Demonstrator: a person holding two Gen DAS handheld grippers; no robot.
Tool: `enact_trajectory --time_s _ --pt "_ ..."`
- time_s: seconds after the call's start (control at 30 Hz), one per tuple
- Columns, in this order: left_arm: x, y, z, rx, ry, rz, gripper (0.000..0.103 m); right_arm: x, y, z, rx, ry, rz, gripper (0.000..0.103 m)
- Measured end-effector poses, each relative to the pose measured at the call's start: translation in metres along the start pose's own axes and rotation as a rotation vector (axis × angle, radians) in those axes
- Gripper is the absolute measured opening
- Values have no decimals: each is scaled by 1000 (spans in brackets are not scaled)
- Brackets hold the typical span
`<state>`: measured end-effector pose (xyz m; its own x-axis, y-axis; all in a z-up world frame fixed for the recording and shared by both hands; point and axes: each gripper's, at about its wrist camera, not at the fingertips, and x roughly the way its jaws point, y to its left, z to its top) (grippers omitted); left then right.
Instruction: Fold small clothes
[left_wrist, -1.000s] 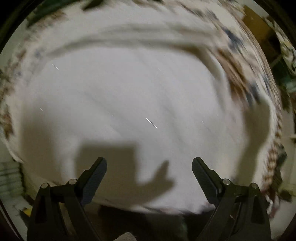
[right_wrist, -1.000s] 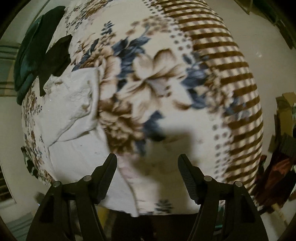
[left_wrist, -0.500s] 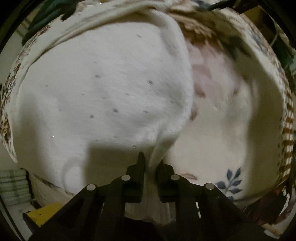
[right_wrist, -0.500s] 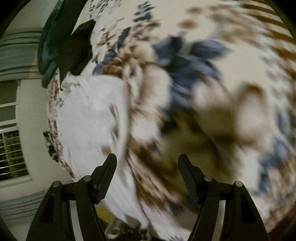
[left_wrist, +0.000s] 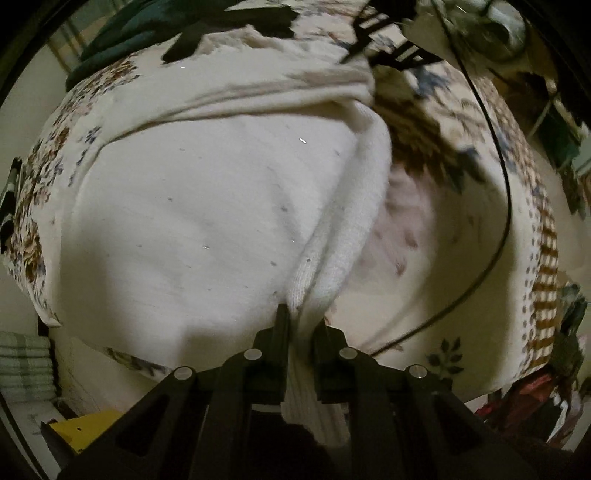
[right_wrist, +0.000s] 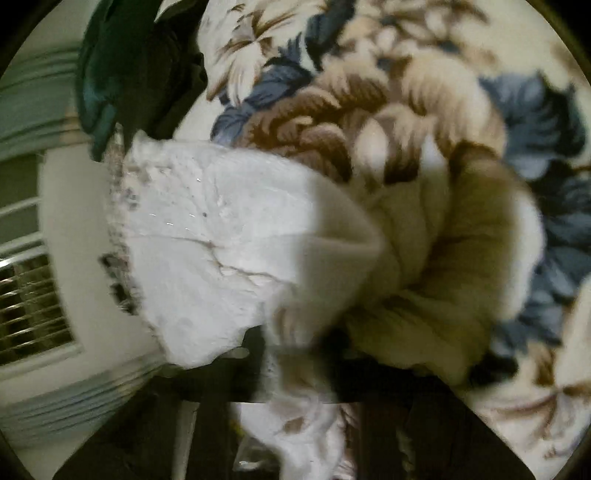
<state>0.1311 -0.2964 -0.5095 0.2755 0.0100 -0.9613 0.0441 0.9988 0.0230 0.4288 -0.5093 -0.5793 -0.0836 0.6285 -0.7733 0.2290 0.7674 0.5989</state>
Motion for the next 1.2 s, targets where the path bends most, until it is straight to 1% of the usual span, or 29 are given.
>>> enact_trajectory --time_s 0.03,0.07,0.13,0.2,0.33,0.37,0.4,0.47,0.57,0.6,0.67,0.7,0.8,0.9,0.93,0.97,1.03,1.1,1.17,1.2 --pt "-6 -2 -6 -9 -6 -1 8 -5 8 -2 1 -17 -8 15" --pt "-12 9 -4 -28 -13 -9 8 -10 16 -5 -4 -29 -15 14" --pt "-27 29 -10 -62 -27 -16 8 -23 41 -6 -25 -54 -27 14" --pt "-38 58 -6 -114 -43 -27 8 -33 70 -8 -51 -71 -48 14" --pt "-55 118 -1 -229 -69 -49 8 -40 146 -15 -132 -94 -100 14" --pt "-58 139 0 -266 -72 -60 8 -36 171 -17 -151 -99 -112 14" --pt "-58 155 0 -298 -75 -67 8 -36 184 -21 -165 -100 -118 14" --pt "-59 182 -2 -347 -79 -77 8 -22 228 -25 -202 -102 -149 13" --pt "-52 231 -6 -416 -82 -88 8 17 296 -25 -250 -99 -205 13" --pt "-46 252 -9 -444 -78 -95 8 35 319 -24 -264 -96 -228 13" --pt "-38 279 -13 -483 -69 -107 8 72 361 -22 -295 -103 -282 13" --pt "-27 299 -16 -515 -59 -118 8 96 379 -21 -304 -99 -306 13" --pt "2 337 -28 -588 -27 -140 8 159 420 -18 -318 -81 -377 13" --pt "28 357 -40 -609 2 -140 8 218 440 -16 -337 -61 -459 13" --pt "37 362 -44 -615 17 -140 5 235 444 -17 -345 -56 -489 13" --pt "49 370 -51 -631 41 -136 3 249 448 -18 -352 -54 -514 13" --pt "63 382 -60 -656 64 -157 4 277 456 -18 -357 -56 -565 13" --pt "77 395 -66 -673 84 -204 7 293 458 -17 -359 -60 -600 13" --pt "82 406 -70 -697 98 -238 9 305 458 -16 -351 -52 -623 16" --pt "82 410 -72 -705 97 -257 11 307 458 -15 -341 -43 -615 23"
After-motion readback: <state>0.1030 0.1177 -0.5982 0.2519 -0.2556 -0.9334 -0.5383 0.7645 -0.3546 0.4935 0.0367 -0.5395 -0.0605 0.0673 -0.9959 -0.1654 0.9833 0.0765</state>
